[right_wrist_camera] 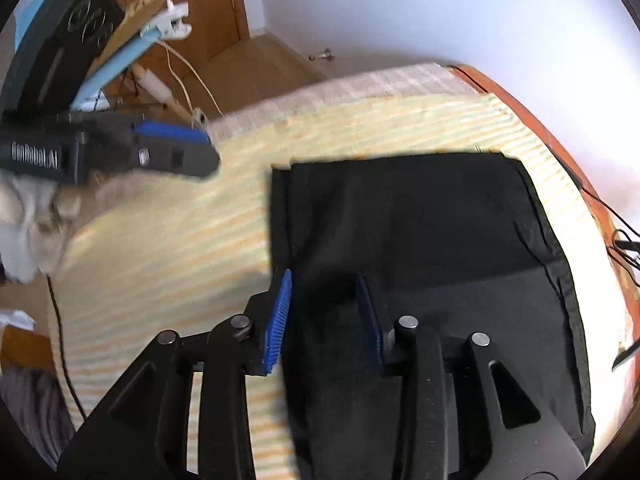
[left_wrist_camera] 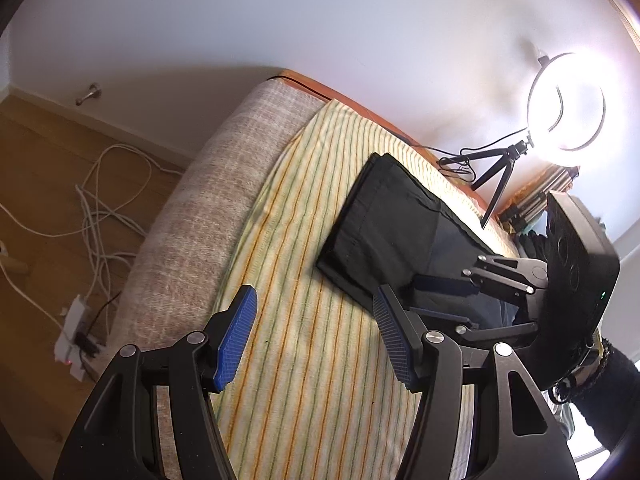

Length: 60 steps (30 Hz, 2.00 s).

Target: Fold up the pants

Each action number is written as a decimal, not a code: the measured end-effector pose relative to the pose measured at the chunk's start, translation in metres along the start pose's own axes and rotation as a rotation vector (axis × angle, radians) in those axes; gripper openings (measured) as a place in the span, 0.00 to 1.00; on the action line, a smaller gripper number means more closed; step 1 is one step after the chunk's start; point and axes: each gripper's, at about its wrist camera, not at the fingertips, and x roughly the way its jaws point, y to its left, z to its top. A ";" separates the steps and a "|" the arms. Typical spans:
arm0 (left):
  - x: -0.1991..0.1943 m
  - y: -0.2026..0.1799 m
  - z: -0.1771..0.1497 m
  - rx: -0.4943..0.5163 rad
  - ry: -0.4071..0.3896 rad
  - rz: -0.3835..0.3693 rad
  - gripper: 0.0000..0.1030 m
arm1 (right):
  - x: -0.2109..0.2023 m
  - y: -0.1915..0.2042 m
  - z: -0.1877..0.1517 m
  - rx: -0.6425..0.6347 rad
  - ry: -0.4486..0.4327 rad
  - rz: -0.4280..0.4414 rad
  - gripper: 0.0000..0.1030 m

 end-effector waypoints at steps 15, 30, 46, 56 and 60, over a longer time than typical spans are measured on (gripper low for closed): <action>-0.022 -0.004 -0.016 0.089 -0.015 0.064 0.58 | 0.033 -0.006 0.033 0.059 -0.008 -0.044 0.06; -0.011 -0.006 -0.013 0.021 0.007 -0.038 0.58 | -0.009 -0.025 0.030 0.208 -0.081 0.090 0.44; 0.038 -0.034 -0.009 -0.002 0.054 -0.041 0.58 | -0.033 -0.138 -0.062 0.363 0.012 -0.200 0.40; 0.055 -0.043 0.004 0.003 0.014 0.011 0.58 | -0.037 -0.143 -0.063 0.375 0.031 -0.348 0.34; 0.059 -0.044 0.007 0.000 0.003 0.020 0.58 | -0.042 -0.149 -0.065 0.406 0.020 -0.308 0.36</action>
